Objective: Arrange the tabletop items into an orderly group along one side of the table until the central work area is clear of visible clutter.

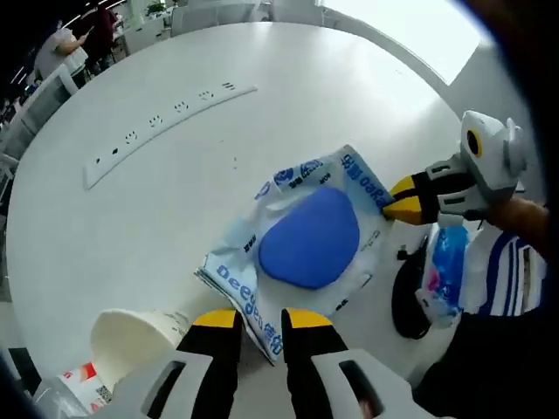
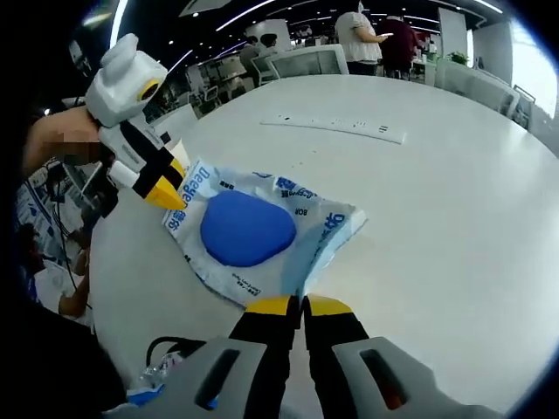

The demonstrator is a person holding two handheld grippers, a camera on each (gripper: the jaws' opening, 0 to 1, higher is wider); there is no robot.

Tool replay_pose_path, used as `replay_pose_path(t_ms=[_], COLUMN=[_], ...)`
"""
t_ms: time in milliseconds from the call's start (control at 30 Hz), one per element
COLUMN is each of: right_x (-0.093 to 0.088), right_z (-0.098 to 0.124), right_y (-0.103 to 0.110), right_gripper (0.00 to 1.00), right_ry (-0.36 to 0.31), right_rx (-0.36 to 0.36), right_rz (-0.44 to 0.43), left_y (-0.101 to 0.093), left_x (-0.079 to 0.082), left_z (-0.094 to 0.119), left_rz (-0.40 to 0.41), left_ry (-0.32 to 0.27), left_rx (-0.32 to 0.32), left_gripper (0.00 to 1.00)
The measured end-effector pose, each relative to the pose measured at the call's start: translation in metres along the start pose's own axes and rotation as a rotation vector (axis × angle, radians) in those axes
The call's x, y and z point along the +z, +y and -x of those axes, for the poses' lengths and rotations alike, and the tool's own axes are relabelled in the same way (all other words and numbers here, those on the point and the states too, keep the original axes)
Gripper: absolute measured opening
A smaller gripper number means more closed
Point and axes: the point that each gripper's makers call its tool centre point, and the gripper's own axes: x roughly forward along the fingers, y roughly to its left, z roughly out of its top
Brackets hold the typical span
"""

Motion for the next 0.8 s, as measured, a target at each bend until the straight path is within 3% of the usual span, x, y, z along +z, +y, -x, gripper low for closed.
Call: replay_pose_path(t_ms=[267, 533, 800], right_x=[-0.004, -0.004, -0.003], right_z=[0.001, 0.002, 0.014], right_y=[0.002, -0.001, 0.003], right_gripper=[0.01, 0.05, 0.2], right_ry=[0.008, 0.009, -0.019], right_rx=[-0.003, -0.019, -0.024], right_rz=[-0.01, 0.004, 0.028], left_y=[0.005, -0.001, -0.007], left_x=[0.006, 0.016, 0.014], left_z=[0.008, 0.026, 0.045], left_rz=[-0.029, -0.022, 0.05], left_ry=[-0.036, -0.119, -0.283], left_rx=[0.029, 0.016, -0.024], left_gripper=[0.23, 0.25, 0.36])
